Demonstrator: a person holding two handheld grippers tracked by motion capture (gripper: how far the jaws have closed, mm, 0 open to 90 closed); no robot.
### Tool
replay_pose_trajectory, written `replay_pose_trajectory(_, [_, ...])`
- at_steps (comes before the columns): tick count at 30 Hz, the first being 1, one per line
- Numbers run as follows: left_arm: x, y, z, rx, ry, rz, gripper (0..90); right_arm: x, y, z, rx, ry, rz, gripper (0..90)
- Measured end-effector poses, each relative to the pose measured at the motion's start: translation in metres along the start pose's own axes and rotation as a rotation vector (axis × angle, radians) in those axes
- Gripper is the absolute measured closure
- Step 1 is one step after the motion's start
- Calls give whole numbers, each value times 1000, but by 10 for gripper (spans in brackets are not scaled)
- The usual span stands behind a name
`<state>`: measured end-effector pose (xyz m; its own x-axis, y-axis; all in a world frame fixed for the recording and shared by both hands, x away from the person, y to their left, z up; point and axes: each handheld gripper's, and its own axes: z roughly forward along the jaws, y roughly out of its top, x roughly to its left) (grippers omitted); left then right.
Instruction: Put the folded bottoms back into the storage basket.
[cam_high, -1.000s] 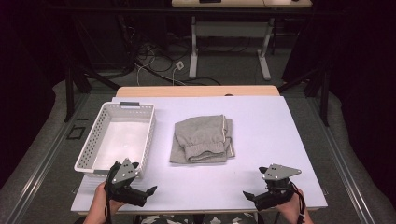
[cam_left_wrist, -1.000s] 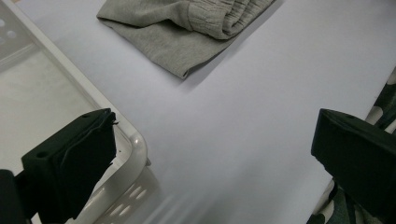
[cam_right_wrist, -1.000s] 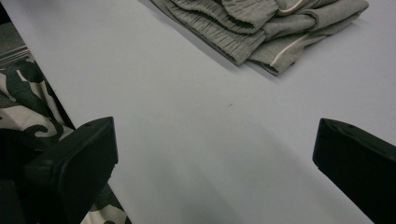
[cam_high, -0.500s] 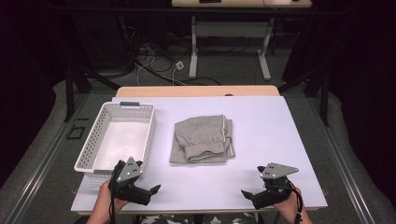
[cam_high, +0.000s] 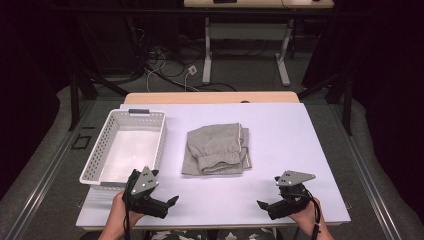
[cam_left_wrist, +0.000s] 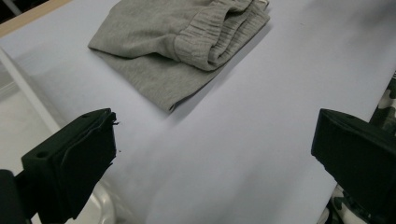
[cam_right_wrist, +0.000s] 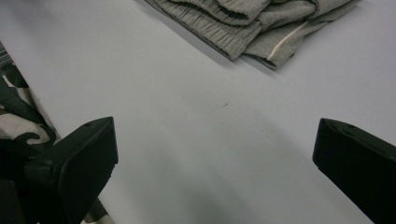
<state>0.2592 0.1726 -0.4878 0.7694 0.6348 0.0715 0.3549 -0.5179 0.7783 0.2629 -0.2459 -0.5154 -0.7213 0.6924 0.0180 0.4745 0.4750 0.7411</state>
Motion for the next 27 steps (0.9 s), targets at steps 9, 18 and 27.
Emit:
replay_pose_trajectory(9, [-6, 11, 15, 8, -18, 16, 1, -3, 7, 4, 3, -1, 10, 0])
replay_pose_trajectory(18, [-6, 21, 30, 22, -28, 10, 1, -7, 21, 12, -1, -1, 19, 0])
replay_pose_trajectory(27, [-4, 31, 46, 36, -40, 4, 1, -12, 31, 23, 12, -10, 35, 0])
